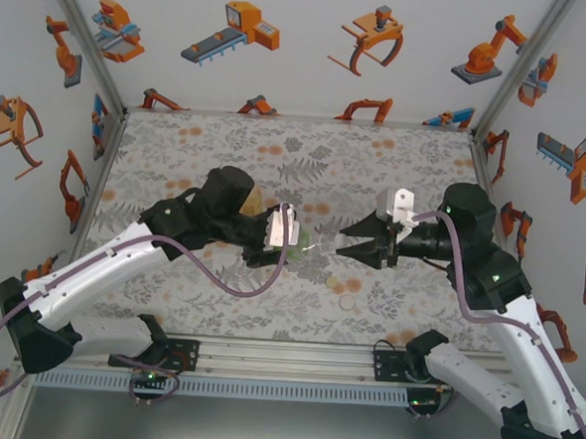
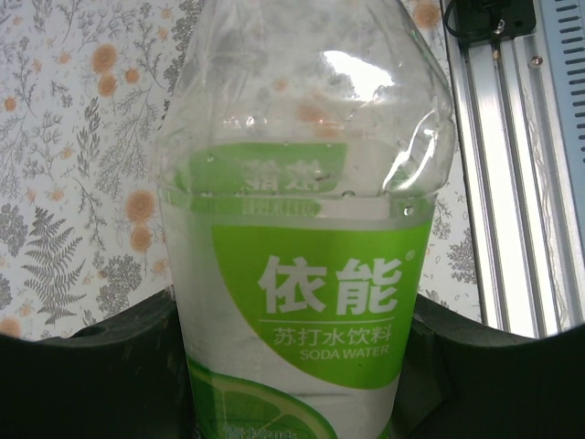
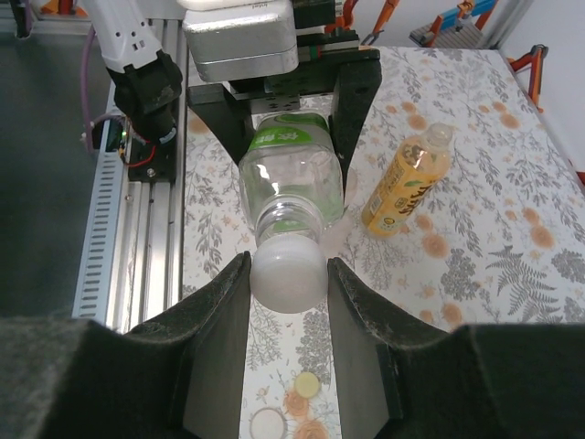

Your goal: Screw on the bottle caps

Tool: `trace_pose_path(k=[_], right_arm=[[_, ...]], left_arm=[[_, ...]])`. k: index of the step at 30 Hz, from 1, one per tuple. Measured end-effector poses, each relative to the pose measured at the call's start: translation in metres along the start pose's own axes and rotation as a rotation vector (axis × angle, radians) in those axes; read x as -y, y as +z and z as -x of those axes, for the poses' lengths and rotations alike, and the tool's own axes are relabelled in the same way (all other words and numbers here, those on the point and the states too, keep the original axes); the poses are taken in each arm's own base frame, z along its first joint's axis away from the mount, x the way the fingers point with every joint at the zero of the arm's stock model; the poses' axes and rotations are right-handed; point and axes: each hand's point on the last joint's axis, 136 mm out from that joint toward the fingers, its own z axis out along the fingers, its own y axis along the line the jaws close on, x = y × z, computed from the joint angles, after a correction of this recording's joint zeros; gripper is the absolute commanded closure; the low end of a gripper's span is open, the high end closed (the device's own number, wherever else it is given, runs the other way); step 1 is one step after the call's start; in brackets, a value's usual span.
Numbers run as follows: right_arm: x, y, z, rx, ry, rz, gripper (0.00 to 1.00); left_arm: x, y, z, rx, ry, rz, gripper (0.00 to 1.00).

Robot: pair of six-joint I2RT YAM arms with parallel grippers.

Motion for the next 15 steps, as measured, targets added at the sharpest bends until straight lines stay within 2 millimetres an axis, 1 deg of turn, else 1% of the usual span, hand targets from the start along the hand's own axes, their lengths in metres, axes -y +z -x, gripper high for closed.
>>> trace_pose_path(k=[15], right_arm=[[-0.0057,0.0079,-0.0001,0.010,0.006,0.066,0.85]], left_arm=[[0.0036,0.0025,0.0038,0.003,0.006,-0.017,1.00]])
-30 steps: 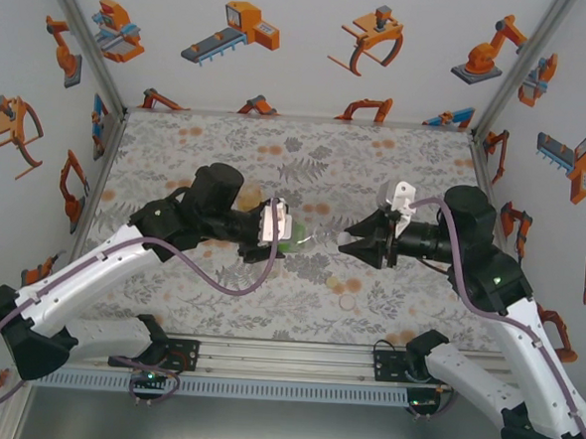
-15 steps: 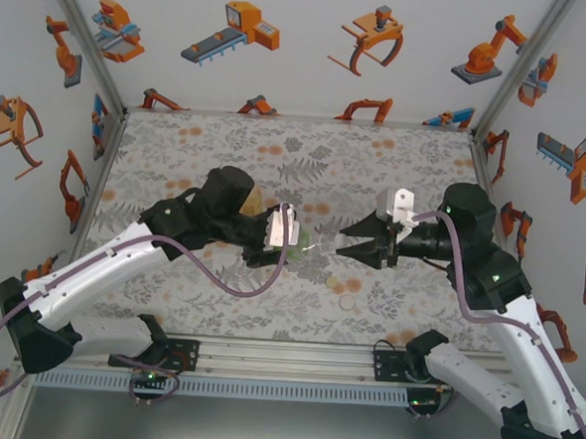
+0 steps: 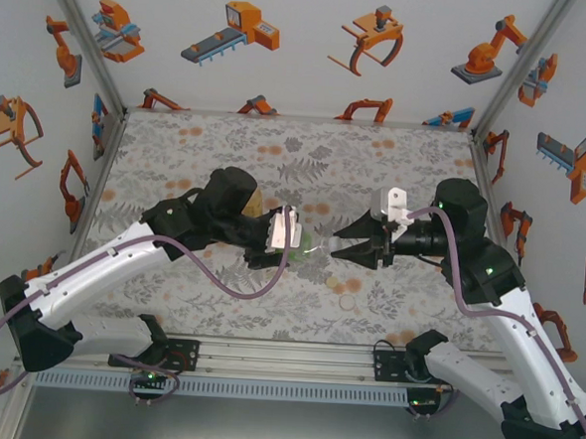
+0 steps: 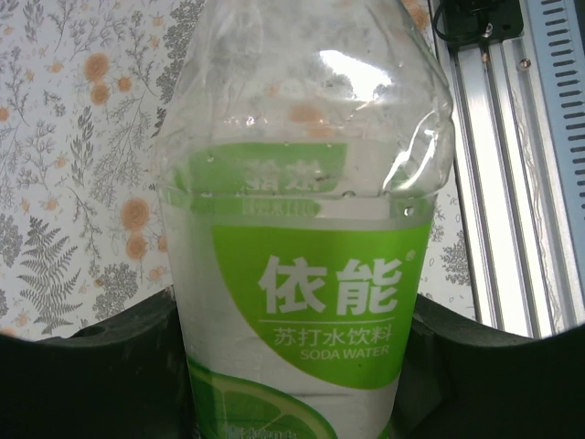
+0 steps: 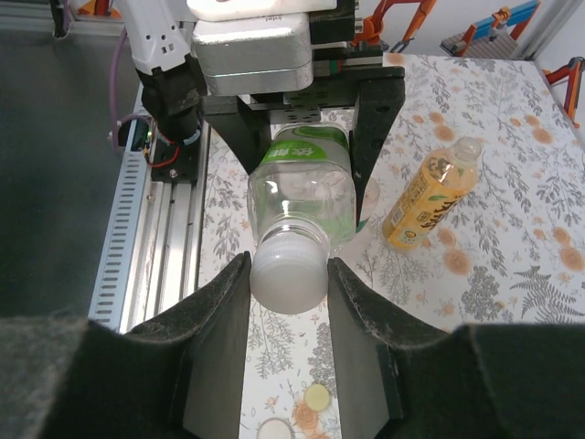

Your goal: Screw on the bottle caps

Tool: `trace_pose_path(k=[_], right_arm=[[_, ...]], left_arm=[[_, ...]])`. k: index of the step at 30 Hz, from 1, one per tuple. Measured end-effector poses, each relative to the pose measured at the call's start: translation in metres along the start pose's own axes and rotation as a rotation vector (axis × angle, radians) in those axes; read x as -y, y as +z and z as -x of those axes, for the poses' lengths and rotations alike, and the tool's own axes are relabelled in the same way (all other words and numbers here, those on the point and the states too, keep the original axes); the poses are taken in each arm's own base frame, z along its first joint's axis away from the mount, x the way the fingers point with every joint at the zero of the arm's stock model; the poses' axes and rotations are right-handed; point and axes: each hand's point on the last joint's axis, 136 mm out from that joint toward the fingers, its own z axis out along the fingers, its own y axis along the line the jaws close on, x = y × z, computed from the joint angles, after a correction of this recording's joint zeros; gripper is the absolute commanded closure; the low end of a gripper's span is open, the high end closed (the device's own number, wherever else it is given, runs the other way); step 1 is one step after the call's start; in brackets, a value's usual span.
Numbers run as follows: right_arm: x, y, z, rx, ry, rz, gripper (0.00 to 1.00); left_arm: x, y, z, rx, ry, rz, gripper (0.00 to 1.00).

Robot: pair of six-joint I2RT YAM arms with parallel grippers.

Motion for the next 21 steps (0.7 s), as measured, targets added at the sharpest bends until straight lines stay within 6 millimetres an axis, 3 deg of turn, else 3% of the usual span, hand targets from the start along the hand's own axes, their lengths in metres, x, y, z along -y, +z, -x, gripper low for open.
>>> trace_pose_path(k=[21], right_arm=[[0.0019,0.0011,-0.0016,-0.010,-0.007,-0.015,0.89]], left_arm=[[-0.0004,0.0013,-0.0004,-0.009,-0.013,-0.007,1.00]])
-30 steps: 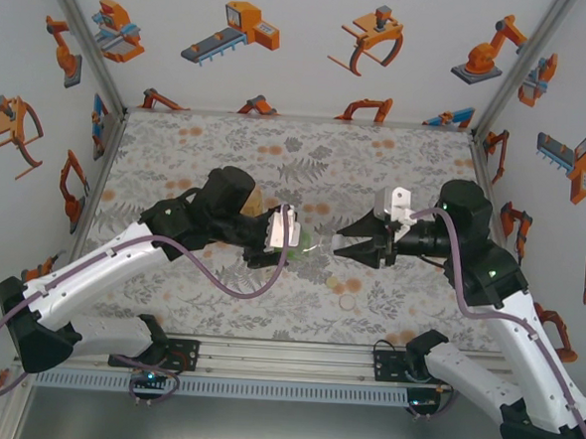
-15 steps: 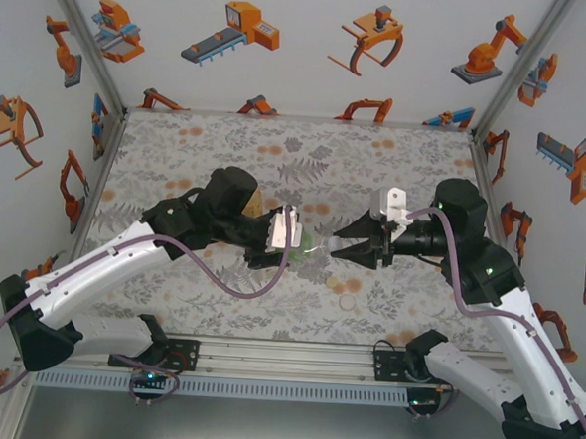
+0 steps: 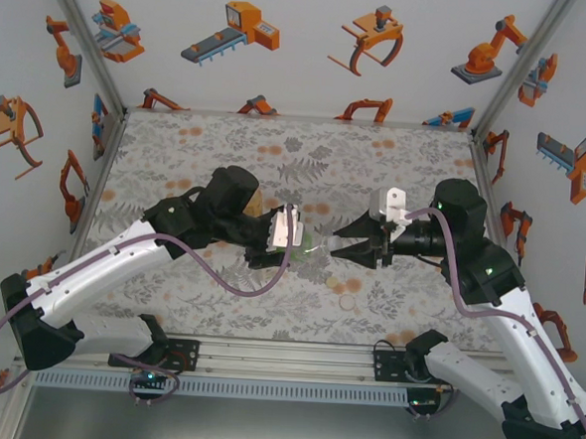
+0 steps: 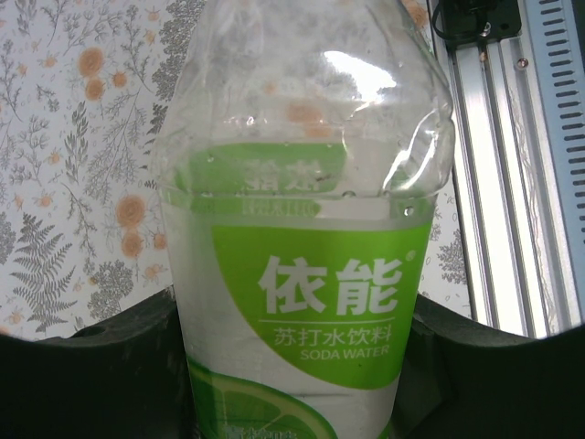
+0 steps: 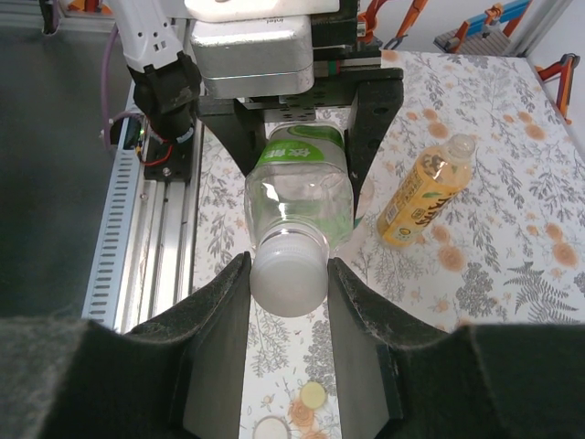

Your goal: Screw on the bottle caps

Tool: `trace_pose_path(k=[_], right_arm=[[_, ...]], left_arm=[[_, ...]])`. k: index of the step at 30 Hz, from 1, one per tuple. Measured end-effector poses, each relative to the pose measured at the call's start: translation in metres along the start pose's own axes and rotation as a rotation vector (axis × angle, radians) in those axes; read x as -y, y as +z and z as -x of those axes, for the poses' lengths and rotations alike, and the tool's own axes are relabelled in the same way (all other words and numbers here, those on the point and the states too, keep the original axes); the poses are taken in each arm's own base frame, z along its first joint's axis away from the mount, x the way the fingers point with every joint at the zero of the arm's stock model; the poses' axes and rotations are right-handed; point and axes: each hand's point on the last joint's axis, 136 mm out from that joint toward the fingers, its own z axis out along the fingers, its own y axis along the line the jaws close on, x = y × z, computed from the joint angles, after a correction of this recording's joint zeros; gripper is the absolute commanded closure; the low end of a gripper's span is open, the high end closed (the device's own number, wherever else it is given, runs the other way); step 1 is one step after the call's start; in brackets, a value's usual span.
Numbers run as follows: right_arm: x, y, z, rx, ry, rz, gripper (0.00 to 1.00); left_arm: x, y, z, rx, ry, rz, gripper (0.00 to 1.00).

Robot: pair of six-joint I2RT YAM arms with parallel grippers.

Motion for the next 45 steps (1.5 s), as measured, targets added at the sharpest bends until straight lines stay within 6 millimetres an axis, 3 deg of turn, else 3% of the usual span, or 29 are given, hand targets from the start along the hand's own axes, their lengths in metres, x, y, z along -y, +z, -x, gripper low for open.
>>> trace_pose_path(k=[45], right_arm=[[-0.0023,0.0041,0.0016,0.020,-0.010,-0.002,1.00]], left_arm=[[0.0023,-0.0006,0.0060,0.031,-0.008,-0.017,1.00]])
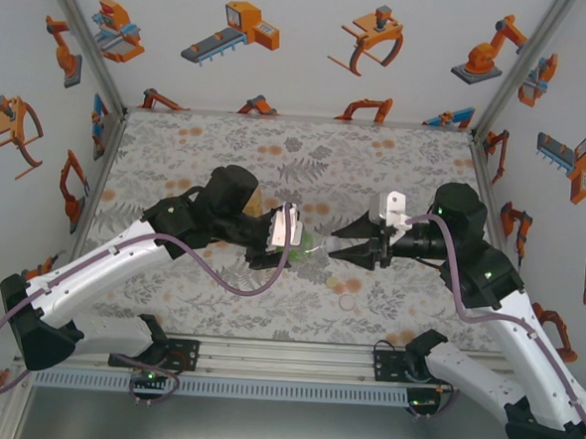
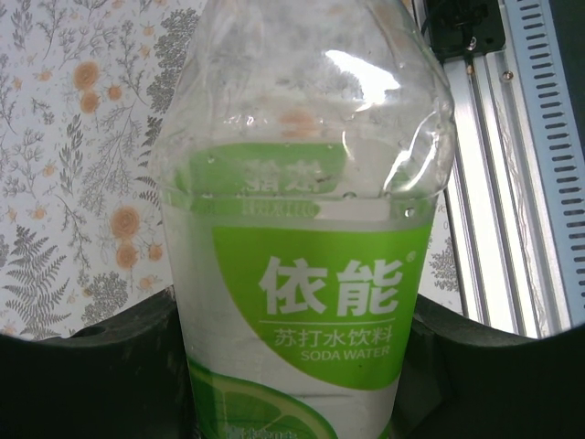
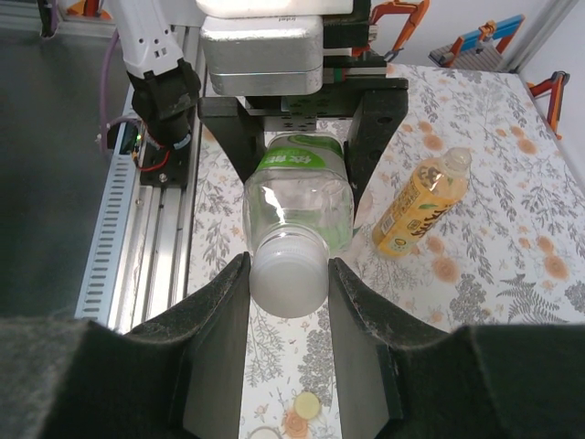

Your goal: Screw on the bottle caps

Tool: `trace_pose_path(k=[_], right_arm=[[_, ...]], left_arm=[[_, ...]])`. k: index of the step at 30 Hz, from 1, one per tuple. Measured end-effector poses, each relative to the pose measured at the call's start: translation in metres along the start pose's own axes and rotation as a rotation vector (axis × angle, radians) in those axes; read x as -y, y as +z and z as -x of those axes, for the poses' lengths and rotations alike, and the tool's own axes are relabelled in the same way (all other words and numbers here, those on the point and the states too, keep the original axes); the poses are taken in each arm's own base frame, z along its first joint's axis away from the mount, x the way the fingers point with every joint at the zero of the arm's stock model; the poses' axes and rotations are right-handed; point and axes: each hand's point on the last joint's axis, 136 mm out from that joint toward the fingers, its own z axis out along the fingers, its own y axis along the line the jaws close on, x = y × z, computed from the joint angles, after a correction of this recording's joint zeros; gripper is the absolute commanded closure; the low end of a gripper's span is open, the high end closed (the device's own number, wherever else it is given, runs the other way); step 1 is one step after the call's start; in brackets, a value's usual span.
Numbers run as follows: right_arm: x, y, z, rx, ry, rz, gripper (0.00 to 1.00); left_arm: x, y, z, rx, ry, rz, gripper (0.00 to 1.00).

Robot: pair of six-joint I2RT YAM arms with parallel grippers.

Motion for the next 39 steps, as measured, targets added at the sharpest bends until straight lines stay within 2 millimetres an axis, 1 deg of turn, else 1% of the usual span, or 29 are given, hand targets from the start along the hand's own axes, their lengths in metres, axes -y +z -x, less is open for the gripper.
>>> trace_pose_path(k=[5,11,15,20,27,30,32,33,35,37,39], right_arm=[[0.009,0.000,-0.004,0.002,0.070,-0.056,1.00],[0.033,0.001,-0.011,0.018,0.253,-0.186,1.00],[0.053,-0.003,-0.013,0.066,0.403,-0.296,1.00],[0.079,-0.009,-0.016,0.157,0.644,-0.431,1.00],[0.110,-0.018,-0.021,0.299,0.965,-0.564,1.00],[0.120,-0.020,-0.030,0.342,1.099,-0.614,1.00],[0.126,-0.020,-0.040,0.353,1.189,-0.652,1.00],[0.128,-0.021,-0.044,0.354,1.218,-0.667,0.99],[0.133,-0.020,-0.052,0.347,1.274,-0.702,0.93],[0.136,-0.020,-0.056,0.333,1.306,-0.724,0.86],[0.137,-0.020,-0.055,0.325,1.318,-0.732,0.82]], left_arm=[[-0.005,0.002,-0.003,-0.002,0.004,0.032,1.00],[-0.021,0.004,-0.008,-0.017,0.017,0.122,1.00],[-0.035,0.003,-0.008,-0.016,0.033,0.196,1.00],[-0.054,0.002,-0.006,-0.010,0.051,0.296,1.00],[-0.078,-0.004,-0.002,-0.007,0.053,0.423,1.00],[-0.085,-0.003,-0.004,-0.017,0.046,0.457,1.00],[-0.089,0.000,-0.009,-0.036,0.038,0.470,1.00],[-0.090,0.001,-0.011,-0.046,0.034,0.474,1.00],[-0.093,0.004,-0.017,-0.065,0.023,0.484,1.00],[-0.095,0.005,-0.019,-0.076,0.018,0.492,1.00],[-0.096,0.004,-0.019,-0.076,0.017,0.495,1.00]])
